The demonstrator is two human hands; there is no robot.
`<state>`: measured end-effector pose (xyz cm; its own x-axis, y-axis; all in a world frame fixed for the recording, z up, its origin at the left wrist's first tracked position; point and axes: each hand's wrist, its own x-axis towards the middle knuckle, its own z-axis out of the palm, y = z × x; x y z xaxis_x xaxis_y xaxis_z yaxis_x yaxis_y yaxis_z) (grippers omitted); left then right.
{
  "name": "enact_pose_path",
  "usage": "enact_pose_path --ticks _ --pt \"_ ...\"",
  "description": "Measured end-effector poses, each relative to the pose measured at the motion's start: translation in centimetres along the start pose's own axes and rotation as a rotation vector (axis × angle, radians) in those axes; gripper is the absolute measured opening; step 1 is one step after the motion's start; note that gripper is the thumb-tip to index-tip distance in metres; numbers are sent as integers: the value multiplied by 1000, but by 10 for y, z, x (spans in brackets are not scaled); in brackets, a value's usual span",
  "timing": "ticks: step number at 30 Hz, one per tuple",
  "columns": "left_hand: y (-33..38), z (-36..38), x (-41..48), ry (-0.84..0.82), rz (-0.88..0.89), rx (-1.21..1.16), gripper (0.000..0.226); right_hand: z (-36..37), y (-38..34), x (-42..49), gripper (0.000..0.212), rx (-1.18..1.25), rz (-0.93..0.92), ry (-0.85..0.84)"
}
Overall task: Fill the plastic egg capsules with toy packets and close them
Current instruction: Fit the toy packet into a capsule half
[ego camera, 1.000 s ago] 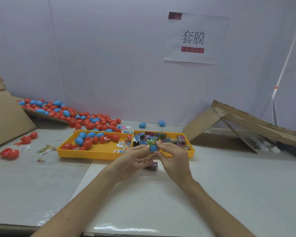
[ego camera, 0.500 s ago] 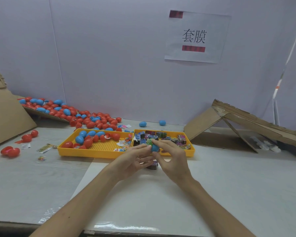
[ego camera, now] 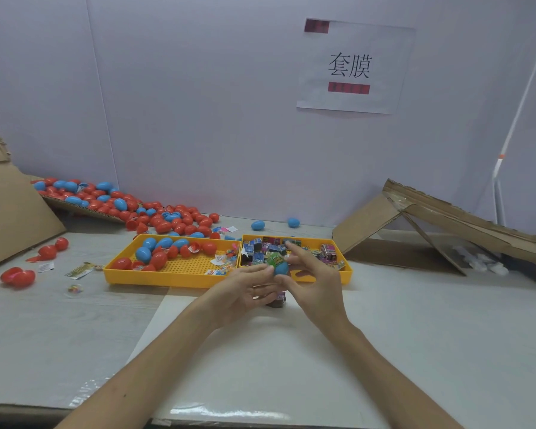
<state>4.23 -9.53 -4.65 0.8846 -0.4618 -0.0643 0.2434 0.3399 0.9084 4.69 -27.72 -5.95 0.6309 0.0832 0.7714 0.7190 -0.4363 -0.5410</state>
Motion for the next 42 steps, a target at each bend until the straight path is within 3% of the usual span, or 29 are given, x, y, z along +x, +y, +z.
enact_pose_path --ticks 7,18,26,42 --pt "1 3 -4 -39 -21 -33 26 -1 2 -1 39 -69 0 -3" --pt "-2 3 0 -5 -23 48 33 -3 3 -1 41 -140 -108 -9" --pt "0 5 -2 -59 19 6 37 0 -1 1 49 13 25 1" --pt "-4 5 0 -92 -11 44 37 -1 1 -3 38 -96 -65 -19"
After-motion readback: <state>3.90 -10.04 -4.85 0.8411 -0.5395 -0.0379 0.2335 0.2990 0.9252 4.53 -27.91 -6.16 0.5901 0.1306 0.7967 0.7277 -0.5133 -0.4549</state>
